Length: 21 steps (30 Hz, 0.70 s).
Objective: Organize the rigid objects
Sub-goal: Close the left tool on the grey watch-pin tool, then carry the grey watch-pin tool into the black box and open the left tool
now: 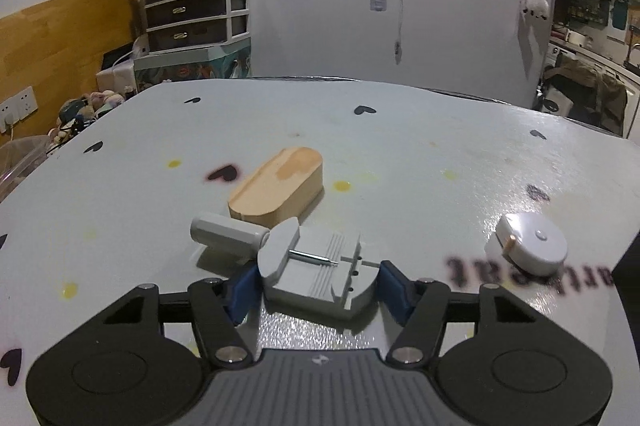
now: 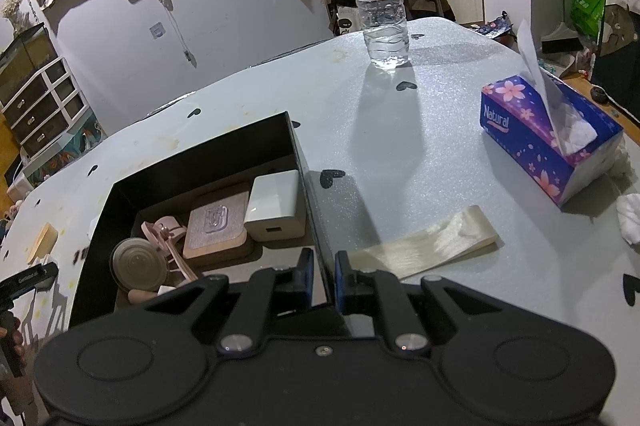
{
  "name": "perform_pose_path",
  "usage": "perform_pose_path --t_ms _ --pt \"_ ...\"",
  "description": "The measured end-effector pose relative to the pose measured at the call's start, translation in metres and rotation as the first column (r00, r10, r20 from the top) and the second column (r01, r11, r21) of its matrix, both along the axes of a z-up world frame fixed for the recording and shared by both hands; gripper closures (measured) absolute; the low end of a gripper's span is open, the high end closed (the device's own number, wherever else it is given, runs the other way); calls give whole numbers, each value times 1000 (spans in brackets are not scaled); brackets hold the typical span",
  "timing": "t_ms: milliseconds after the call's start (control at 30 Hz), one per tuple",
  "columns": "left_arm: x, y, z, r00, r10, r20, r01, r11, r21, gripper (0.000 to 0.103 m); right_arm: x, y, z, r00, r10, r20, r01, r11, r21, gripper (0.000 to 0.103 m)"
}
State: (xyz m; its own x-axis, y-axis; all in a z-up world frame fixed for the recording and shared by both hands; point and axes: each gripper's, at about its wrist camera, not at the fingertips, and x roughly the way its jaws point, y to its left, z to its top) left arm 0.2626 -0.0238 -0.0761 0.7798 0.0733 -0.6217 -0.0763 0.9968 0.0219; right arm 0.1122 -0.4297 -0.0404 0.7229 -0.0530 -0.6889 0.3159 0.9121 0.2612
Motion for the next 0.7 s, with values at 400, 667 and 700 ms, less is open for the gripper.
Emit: perform_pose_path --t_ms 400,667,700 --pt "-40 -27 12 981 -194 27 196 978 -78 39 -1 0 0 1000 1 1 -1 1000 0 92" --pt "-61 -77 58 888 -428 171 451 883 -133 39 -1 -1 -1 1000 0 7 0 1000 5 92" --pt "-63 -85 63 866 -464 185 491 859 -145 39 -1 -1 -1 1000 -1 9 1 1000 7 92"
